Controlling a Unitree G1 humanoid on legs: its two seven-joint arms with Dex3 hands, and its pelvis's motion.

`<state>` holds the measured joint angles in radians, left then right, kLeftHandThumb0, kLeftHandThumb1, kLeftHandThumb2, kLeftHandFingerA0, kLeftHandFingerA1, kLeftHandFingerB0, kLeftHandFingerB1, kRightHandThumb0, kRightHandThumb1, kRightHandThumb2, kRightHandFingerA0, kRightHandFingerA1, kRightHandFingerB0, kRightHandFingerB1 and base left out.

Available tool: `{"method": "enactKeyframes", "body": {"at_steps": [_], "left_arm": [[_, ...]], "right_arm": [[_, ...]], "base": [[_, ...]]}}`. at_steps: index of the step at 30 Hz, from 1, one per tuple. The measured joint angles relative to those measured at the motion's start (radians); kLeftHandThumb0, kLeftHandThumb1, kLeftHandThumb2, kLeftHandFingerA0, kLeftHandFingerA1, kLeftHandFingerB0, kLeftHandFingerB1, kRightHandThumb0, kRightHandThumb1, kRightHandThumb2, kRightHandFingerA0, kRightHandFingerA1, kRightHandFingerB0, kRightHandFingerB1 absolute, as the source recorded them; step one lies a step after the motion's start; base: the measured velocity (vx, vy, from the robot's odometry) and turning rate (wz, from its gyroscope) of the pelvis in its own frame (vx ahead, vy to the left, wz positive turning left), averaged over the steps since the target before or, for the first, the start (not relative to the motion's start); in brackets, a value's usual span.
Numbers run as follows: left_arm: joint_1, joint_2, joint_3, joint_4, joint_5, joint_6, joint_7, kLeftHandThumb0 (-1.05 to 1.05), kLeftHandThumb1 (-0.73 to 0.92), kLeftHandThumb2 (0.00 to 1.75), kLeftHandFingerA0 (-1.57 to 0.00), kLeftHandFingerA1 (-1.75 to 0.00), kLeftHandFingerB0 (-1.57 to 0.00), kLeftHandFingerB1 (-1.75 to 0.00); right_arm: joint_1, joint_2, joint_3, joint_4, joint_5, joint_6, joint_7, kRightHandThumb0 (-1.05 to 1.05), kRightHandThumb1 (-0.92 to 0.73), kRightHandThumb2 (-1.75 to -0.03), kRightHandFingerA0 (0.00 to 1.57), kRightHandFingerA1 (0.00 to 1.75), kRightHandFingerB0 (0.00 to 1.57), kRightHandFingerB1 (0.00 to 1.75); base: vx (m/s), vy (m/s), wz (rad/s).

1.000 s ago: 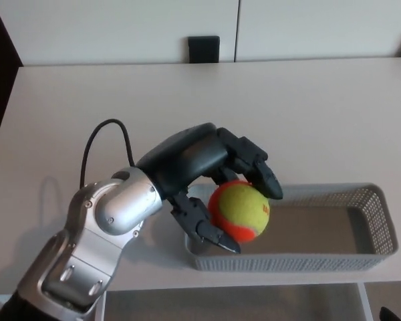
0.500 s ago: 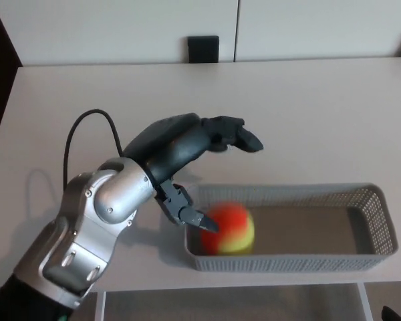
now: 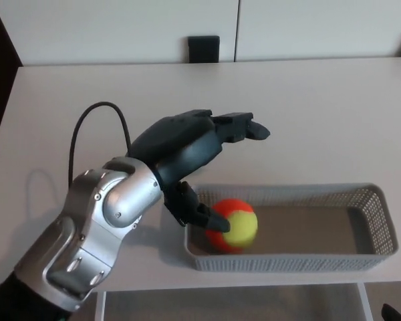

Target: The robot walk towards a table in front and uses its left hand to pickup a tennis ball on the left side and put it in a container on the right hand side

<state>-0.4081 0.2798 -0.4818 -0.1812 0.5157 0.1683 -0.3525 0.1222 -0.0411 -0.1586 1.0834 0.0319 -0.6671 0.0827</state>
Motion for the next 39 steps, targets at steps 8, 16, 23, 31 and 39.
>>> {"method": "enactKeyframes", "body": {"at_steps": [8,16,23,31,39], "left_arm": [[0.023,0.071,0.244,-0.249,-0.077,0.004,-0.040,-0.37,-0.13,0.69,-0.08,-0.60,-0.15,-0.60],[0.115,0.131,0.557,-0.362,-0.186,0.004,-0.071,-0.45,-0.25,0.62,-0.03,-0.65,0.00,-0.62],[0.275,0.161,0.825,-0.347,-0.259,0.001,-0.093,-1.04,0.37,0.54,0.00,-0.94,0.00,-0.71],[0.515,0.171,1.113,-0.116,-0.320,-0.052,-0.093,-0.90,0.26,0.71,-0.01,-0.73,0.00,-0.60],[0.675,0.172,1.185,0.223,-0.337,-0.101,-0.064,-0.51,0.38,0.93,-0.08,-0.60,0.00,-0.53]], "right_arm": [[0.011,-0.002,0.004,-0.004,-0.002,0.001,-0.001,-0.78,-0.68,-0.98,0.10,0.55,0.00,0.30],[0.026,-0.002,0.013,0.001,-0.005,0.001,-0.001,-0.77,-0.69,-1.04,0.03,0.49,0.00,0.30],[0.041,-0.002,0.025,0.009,-0.008,0.001,-0.001,-0.77,-0.70,-1.04,0.03,0.49,0.00,0.30],[0.068,-0.002,0.034,0.020,-0.015,0.001,-0.001,-0.80,-0.70,-1.04,0.05,0.50,0.00,0.29],[0.086,-0.002,0.038,0.028,-0.022,0.001,-0.001,-0.72,-0.68,-1.04,0.00,0.51,0.03,0.33]], "base": [[0.00,0.000,0.00],[0.00,0.000,0.00],[0.00,0.000,0.00],[0.00,0.000,0.00],[0.00,0.000,0.00]]}}
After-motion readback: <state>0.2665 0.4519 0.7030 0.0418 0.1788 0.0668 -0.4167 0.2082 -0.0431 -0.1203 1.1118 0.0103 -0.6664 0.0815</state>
